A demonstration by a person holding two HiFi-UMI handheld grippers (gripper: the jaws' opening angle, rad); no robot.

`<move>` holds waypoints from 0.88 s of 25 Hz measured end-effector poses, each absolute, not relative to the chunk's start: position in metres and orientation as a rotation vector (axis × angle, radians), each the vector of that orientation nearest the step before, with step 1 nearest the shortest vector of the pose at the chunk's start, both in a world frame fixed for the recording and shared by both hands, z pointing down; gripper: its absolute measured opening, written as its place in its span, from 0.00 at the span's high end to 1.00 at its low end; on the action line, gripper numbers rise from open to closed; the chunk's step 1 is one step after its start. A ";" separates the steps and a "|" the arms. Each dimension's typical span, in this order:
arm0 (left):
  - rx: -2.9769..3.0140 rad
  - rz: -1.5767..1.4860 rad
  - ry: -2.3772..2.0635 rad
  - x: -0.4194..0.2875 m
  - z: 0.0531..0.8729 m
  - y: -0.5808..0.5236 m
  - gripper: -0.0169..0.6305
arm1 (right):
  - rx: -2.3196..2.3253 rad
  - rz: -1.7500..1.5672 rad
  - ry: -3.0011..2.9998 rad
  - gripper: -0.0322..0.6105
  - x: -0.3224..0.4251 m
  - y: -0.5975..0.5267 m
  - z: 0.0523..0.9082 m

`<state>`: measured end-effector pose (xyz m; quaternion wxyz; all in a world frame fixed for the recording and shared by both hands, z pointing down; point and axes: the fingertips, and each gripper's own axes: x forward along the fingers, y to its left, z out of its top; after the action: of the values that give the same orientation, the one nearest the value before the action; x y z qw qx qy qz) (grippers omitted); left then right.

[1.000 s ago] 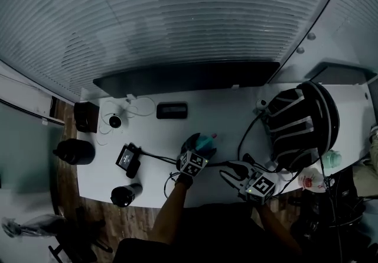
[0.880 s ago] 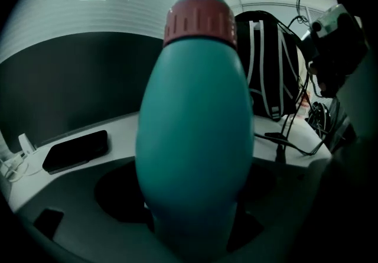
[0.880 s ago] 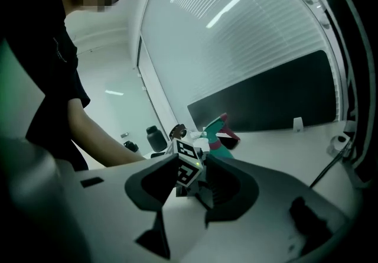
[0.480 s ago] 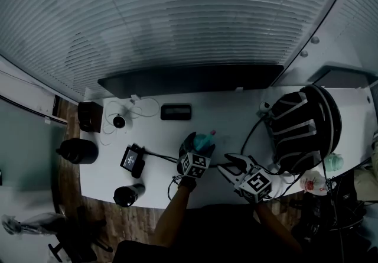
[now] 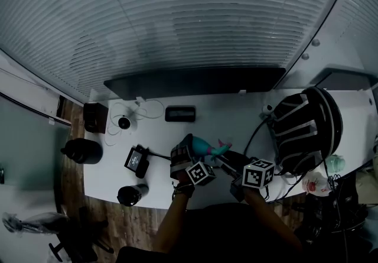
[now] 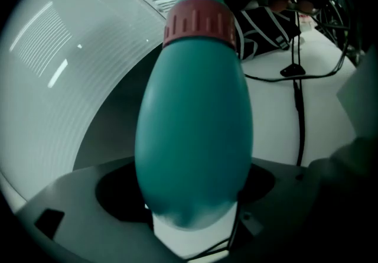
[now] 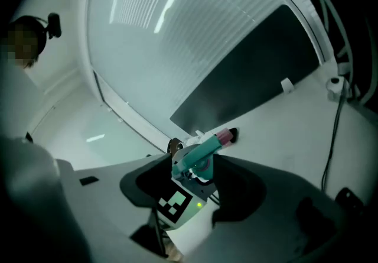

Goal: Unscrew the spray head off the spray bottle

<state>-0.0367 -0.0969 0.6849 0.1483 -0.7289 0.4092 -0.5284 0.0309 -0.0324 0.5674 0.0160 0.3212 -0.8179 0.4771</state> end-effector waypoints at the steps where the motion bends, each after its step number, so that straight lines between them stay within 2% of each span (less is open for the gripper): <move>1: -2.077 -1.526 1.155 -0.035 0.685 -0.096 0.34 | 1.000 1.564 -2.521 0.64 0.031 -0.033 0.572; 4: -2.057 -1.551 1.118 -0.029 0.688 -0.090 0.34 | 1.009 1.712 -2.489 0.64 0.030 -0.037 0.582; 8: -2.072 -1.567 1.111 -0.032 0.691 -0.087 0.34 | 0.945 1.654 -2.525 0.64 0.027 -0.038 0.579; 15: -2.364 -1.481 0.977 -0.018 0.685 -0.066 0.34 | 0.550 0.727 -2.538 0.65 0.008 -0.019 0.564; 19: -2.666 -1.324 0.658 0.008 0.673 -0.024 0.34 | 0.156 0.211 -2.508 0.66 -0.002 0.017 0.539; 22: -2.820 -1.196 0.359 0.022 0.656 0.019 0.34 | -0.092 0.020 -2.506 0.66 -0.008 0.050 0.518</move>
<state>0.0224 0.0185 0.6564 0.0289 -0.9139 0.1164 -0.3877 -0.0080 0.0498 0.5181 0.3117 -0.0348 -0.9495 0.0075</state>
